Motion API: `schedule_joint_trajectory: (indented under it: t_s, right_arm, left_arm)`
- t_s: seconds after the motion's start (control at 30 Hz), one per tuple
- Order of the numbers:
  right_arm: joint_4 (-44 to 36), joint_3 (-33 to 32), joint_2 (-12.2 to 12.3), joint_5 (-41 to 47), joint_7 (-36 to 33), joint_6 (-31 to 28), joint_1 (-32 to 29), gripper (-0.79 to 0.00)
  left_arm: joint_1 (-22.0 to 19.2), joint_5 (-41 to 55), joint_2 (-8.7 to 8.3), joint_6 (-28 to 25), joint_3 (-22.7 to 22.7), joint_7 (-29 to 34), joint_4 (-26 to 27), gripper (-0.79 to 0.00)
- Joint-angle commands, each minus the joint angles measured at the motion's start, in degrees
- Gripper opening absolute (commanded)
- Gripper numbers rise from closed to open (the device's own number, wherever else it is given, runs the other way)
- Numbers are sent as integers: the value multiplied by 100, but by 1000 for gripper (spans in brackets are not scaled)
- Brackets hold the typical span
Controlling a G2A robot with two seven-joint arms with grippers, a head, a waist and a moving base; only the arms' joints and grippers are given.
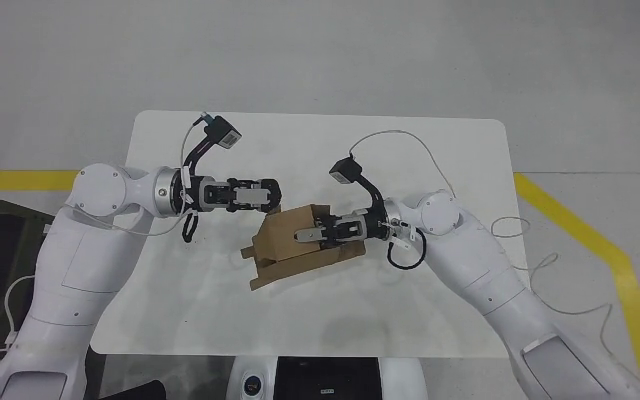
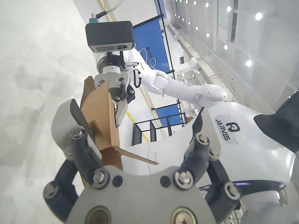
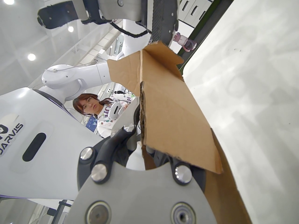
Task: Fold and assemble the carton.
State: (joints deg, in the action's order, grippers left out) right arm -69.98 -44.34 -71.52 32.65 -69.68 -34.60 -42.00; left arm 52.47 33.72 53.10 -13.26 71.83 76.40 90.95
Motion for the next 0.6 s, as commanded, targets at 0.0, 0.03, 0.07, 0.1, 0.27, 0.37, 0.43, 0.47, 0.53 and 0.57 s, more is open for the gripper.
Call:
schedule_joint_trajectory:
  t_s: [0.0,0.03,0.07,0.1,0.27,0.37,0.43,0.47,0.53,0.57]
  right_arm:
    - [33,5,-13,11,14,-14,11,-785]
    - [46,8,-19,10,18,-19,17,-785]
    - [59,10,-25,17,23,-23,19,-785]
    - [65,11,-31,29,26,-26,20,-785]
    - [171,-73,-34,97,50,-51,21,-785]
    - [293,-229,-8,49,200,-22,11,-785]
    - [336,-353,15,-19,409,41,-15,-785]
    - [340,-406,25,-63,521,100,-36,-785]
    - [283,-466,41,-162,655,229,-78,-785]
    - [256,-491,46,-200,712,285,-98,-785]
  left_arm:
    - [6,23,3,8,-16,14,11,0]
    - [6,27,4,7,-21,17,13,0]
    - [8,10,5,-3,-23,8,10,0]
    - [15,-9,6,-18,-29,-9,-6,0]
    - [9,-381,-4,-165,24,-260,-164,0]
    - [-2,-509,-18,-241,122,-392,-190,0]
    - [8,-564,-26,-293,190,-504,-172,0]
    - [17,-589,-29,-312,212,-543,-152,0]
    - [39,-603,-33,-329,242,-598,-111,0]
    - [49,-609,-34,-329,248,-609,-85,0]
